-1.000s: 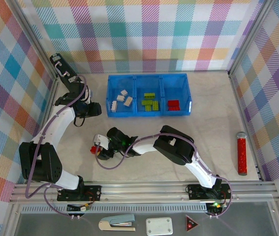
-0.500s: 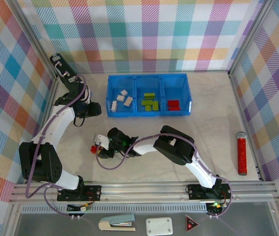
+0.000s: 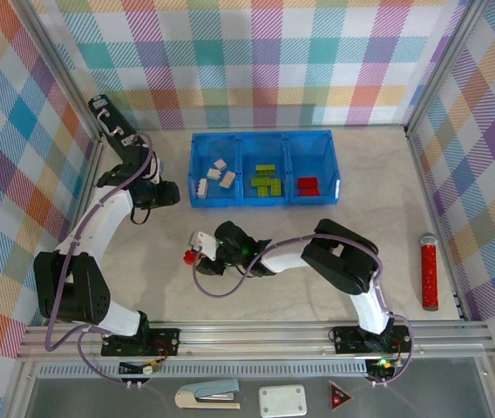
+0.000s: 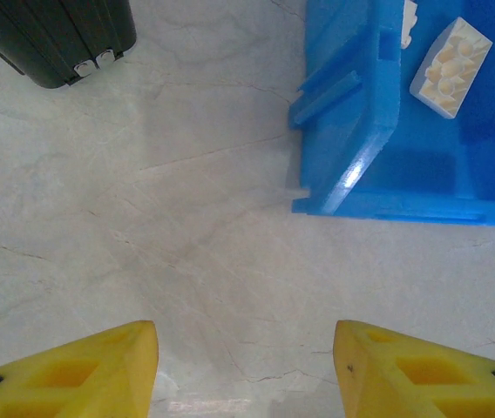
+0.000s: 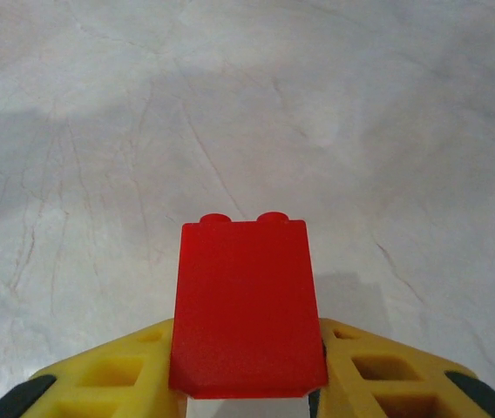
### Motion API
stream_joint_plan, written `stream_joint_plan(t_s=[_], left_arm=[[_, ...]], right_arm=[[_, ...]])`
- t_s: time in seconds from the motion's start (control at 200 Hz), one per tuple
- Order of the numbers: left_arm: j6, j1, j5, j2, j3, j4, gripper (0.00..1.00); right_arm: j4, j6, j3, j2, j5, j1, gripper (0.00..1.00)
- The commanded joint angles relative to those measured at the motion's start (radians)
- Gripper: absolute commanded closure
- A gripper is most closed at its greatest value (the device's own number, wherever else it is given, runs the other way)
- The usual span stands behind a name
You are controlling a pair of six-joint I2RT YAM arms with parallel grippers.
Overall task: Sort the legos into containers by color
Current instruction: Pick up the lego from the bottom-left of the table, then place the lego in the container.
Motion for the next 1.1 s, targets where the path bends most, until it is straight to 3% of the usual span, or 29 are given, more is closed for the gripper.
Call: stream_joint_plan(t_s=[0.0,0.42,0.72,1.095], left_arm=[[-0.005,0.014,0.023,0.005,-0.009,0.002,0.44],[-0.002,0.014,0.029,0.008,-0.006,-0.004,0.44],[-0.002,0.014,0.033,0.012,-0.005,-0.005,0.45],[-0.002,0.014,0.032,0.018,0.000,-0.012,0.45]], right_arm=[[0.029,0.016,-0.057,-0.083,-0.009,-0.035,0.64],[-0.119,0.068,-0.213,-0.362,-0.005,-0.205,0.66],[-0.334,0.161,-0.213,-0.526,0.010,-0.419,0.67],[-0.546,0.218,-0.081,-0.517,0.075,-0.695,0.69]])
